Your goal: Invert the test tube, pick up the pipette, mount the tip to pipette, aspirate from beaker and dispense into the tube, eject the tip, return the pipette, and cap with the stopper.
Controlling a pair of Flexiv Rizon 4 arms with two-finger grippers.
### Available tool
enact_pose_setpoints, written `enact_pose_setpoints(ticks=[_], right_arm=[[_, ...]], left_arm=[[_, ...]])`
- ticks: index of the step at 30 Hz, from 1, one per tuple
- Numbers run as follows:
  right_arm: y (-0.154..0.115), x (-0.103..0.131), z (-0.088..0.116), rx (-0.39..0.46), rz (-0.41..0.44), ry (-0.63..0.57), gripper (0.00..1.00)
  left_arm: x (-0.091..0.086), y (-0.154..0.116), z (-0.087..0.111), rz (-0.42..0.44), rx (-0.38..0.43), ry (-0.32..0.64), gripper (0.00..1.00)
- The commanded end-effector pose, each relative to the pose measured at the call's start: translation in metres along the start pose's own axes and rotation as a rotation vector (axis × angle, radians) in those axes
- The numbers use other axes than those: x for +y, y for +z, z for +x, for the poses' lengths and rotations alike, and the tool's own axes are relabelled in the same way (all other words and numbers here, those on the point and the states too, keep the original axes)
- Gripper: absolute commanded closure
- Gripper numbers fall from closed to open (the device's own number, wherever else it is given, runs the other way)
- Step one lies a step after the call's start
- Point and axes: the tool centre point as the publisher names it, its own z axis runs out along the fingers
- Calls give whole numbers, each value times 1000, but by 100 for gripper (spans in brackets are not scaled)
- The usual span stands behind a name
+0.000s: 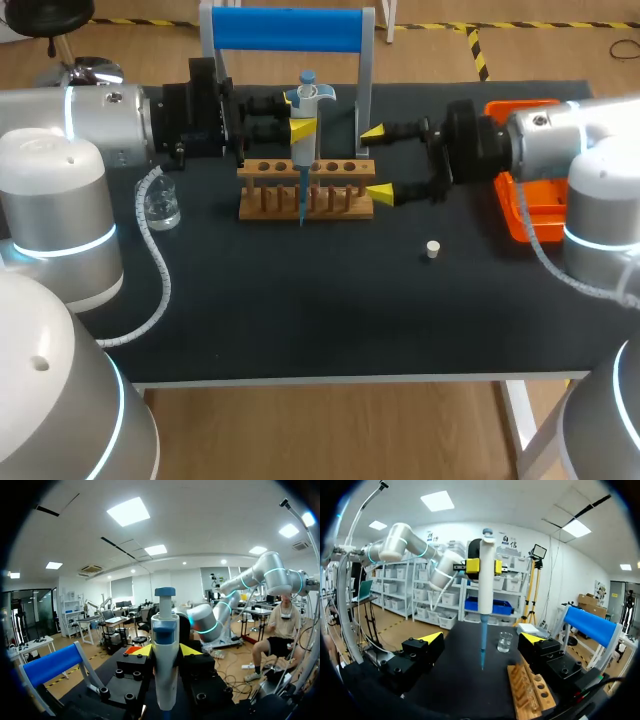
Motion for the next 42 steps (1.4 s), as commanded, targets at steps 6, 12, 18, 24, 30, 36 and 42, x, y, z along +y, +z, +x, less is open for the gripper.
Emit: enact_pose_setpoints(ticks=[6, 12, 18, 24, 30, 36, 42], right_arm=[[23, 16, 6, 3, -45, 26, 0], [34, 28, -4, -13, -67, 51, 8], [46, 37, -12, -2, -103, 74, 18], [56, 44, -13, 5, -116, 72, 28], [65, 49, -13, 22, -122, 74, 33], [74, 51, -12, 34, -119, 86, 34], [81, 50, -13, 31, -115, 96, 33]], left_arm=[[0, 0, 0, 1, -1, 1, 100], [0, 0, 0, 1, -1, 1, 100], [0, 0, 0, 1, -1, 1, 100], [0, 0, 0, 1, -1, 1, 100], [0, 0, 0, 1, -1, 1, 100], [0, 0, 0, 1, -1, 1, 100], [0, 0, 0, 1, -1, 1, 100]])
